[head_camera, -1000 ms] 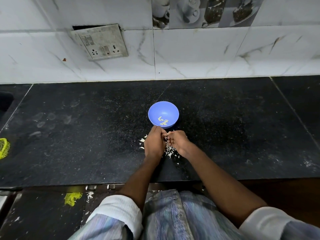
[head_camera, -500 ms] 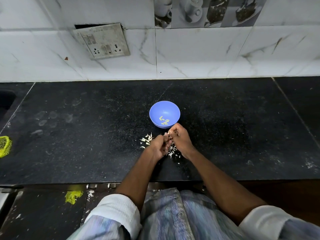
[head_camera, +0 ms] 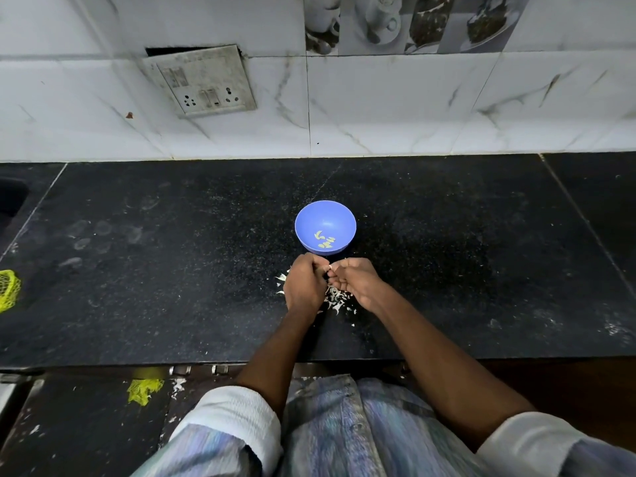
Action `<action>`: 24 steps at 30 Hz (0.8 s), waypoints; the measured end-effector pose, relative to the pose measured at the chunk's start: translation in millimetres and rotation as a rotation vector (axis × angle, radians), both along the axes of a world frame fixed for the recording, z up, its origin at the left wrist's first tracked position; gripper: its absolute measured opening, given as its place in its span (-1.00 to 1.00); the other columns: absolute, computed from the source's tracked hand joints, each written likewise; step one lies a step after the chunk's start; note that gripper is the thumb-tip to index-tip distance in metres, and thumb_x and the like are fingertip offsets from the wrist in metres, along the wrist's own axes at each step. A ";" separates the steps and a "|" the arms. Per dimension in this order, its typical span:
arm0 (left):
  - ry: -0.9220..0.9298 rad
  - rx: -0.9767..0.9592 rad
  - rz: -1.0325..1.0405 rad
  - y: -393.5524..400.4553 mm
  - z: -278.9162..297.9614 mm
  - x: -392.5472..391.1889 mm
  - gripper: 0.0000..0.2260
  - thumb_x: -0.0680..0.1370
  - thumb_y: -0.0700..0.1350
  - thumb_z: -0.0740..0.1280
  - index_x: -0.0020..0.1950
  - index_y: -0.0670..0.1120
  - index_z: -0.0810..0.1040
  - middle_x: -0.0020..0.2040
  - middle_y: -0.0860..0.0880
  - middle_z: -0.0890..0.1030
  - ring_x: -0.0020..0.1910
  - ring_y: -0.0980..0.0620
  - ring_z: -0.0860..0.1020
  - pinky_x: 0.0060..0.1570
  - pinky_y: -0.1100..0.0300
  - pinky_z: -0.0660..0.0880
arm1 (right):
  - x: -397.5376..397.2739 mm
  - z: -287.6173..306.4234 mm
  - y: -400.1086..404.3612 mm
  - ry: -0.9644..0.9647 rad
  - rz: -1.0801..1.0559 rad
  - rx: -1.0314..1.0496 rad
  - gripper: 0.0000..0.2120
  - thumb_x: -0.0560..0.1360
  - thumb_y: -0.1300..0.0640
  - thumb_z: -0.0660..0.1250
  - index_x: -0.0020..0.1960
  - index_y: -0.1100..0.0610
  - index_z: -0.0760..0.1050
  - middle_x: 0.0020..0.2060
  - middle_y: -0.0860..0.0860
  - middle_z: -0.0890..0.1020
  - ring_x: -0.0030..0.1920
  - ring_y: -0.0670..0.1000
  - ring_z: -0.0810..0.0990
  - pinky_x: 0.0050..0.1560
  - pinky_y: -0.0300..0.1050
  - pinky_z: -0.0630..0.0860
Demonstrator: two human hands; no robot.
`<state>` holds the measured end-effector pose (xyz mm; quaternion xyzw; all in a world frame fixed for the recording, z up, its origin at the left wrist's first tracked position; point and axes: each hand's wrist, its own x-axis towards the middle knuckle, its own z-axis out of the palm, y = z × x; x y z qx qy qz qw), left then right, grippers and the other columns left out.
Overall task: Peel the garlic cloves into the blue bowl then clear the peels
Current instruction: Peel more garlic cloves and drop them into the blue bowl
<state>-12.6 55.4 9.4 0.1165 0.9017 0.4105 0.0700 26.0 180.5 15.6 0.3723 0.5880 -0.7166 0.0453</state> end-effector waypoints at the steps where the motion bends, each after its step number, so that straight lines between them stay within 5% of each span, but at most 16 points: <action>1: -0.036 0.051 0.012 0.5 -2.4 -1.2 -0.88 0.56 -0.19 0.44 -0.06 0.04 0.64 -0.11 0.14 0.67 -0.13 0.11 0.62 -0.14 0.09 0.56 | 0.8 -0.8 0.4 0.020 0.004 0.017 -0.87 0.60 0.41 0.28 -0.03 0.30 0.59 -0.26 0.12 0.64 -0.32 -0.03 0.59 -0.28 -0.25 0.57; 5: -0.184 0.244 0.045 -0.8 -8.7 -1.8 -0.87 0.54 -0.22 0.50 -0.05 0.02 0.73 -0.17 0.15 0.73 -0.16 0.20 0.68 -0.04 0.08 0.66 | 5.3 -1.2 1.4 0.058 0.035 0.046 -0.89 0.52 0.44 0.34 -0.05 0.30 0.61 -0.24 0.14 0.65 -0.34 -0.04 0.57 -0.28 -0.24 0.55; 13: -0.483 0.574 0.112 6.6 -12.0 2.8 -0.80 0.55 -0.34 0.45 0.11 -0.15 0.74 -0.06 -0.09 0.77 -0.01 -0.07 0.74 0.11 0.06 0.67 | 10.0 -6.2 3.3 0.060 0.009 0.185 -0.93 0.54 0.40 0.37 -0.01 0.30 0.59 -0.28 0.11 0.67 -0.32 -0.05 0.61 -0.29 -0.26 0.57; 24: -0.356 0.423 0.066 8.7 -14.5 4.2 -0.83 0.57 -0.24 0.48 0.14 -0.10 0.75 -0.10 0.11 0.75 -0.15 0.17 0.68 -0.12 0.35 0.58 | 19.8 -7.3 8.0 0.107 -0.033 0.194 -0.88 0.51 0.31 0.50 0.01 0.34 0.64 -0.24 0.17 0.72 -0.34 -0.09 0.66 -0.29 -0.27 0.58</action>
